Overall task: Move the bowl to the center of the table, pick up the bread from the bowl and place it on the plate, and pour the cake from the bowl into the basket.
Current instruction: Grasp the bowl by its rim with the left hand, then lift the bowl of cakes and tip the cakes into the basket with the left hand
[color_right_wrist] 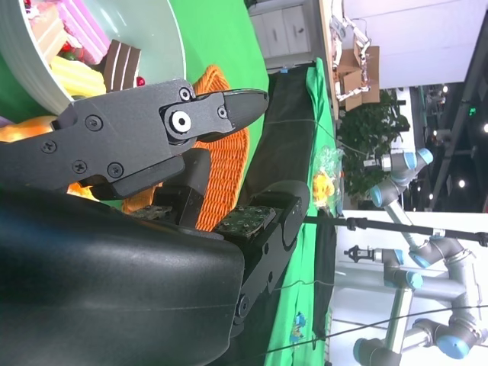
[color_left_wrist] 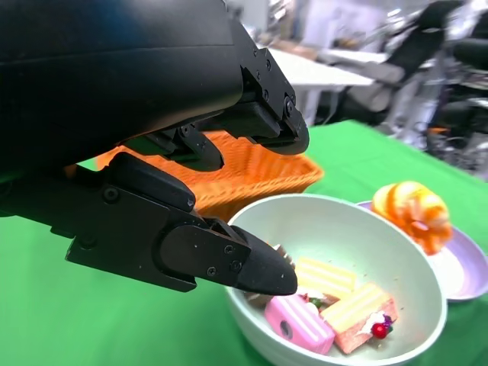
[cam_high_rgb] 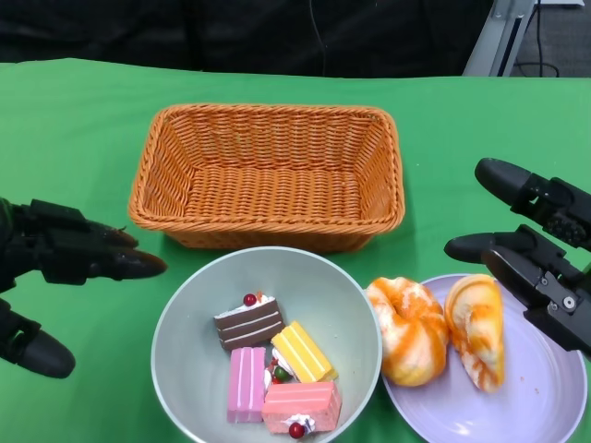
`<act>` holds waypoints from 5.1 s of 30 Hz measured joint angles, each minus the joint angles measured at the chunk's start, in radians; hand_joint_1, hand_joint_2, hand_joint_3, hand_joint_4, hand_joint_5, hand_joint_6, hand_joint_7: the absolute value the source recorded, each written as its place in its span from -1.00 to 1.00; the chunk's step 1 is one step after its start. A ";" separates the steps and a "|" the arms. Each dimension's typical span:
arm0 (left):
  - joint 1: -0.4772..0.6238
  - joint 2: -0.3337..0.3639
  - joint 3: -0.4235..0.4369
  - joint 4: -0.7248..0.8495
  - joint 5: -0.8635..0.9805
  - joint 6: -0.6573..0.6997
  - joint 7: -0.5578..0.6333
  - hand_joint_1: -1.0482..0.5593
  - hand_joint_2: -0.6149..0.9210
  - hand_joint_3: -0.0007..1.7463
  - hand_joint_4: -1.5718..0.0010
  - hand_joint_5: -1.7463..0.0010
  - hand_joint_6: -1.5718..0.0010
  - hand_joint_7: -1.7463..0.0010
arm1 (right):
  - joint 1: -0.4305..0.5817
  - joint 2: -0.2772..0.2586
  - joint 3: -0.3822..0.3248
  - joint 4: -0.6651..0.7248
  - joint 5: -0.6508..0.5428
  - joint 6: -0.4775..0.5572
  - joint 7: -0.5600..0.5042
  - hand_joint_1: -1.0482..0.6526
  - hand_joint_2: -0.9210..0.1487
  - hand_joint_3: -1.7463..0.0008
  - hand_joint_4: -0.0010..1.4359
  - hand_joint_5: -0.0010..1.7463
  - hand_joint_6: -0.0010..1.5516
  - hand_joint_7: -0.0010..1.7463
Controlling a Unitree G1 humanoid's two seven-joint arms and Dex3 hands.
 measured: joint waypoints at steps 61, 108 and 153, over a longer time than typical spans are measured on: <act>0.114 -0.287 0.108 -0.174 0.924 -0.196 0.449 -0.26 0.95 -1.00 -0.16 1.00 -0.17 1.00 | 0.047 -0.027 0.120 -0.021 -0.021 -0.067 -0.137 -0.21 -1.00 0.86 -0.22 -0.14 -0.12 -0.87; -0.021 -0.153 -0.493 0.030 1.246 0.261 1.212 -0.06 0.99 -0.99 -0.27 0.09 -0.56 0.95 | 0.068 -0.035 0.145 -0.023 -0.075 -0.133 -0.120 -0.27 -1.00 0.86 -0.19 -0.15 -0.11 -0.89; -0.003 0.004 -0.293 0.102 0.591 -0.143 0.903 0.04 0.99 -0.80 0.06 -0.86 -0.04 -0.22 | 0.067 -0.042 0.227 0.024 -0.083 -0.144 -0.103 -0.18 -1.00 0.84 -0.16 -0.16 -0.06 -0.89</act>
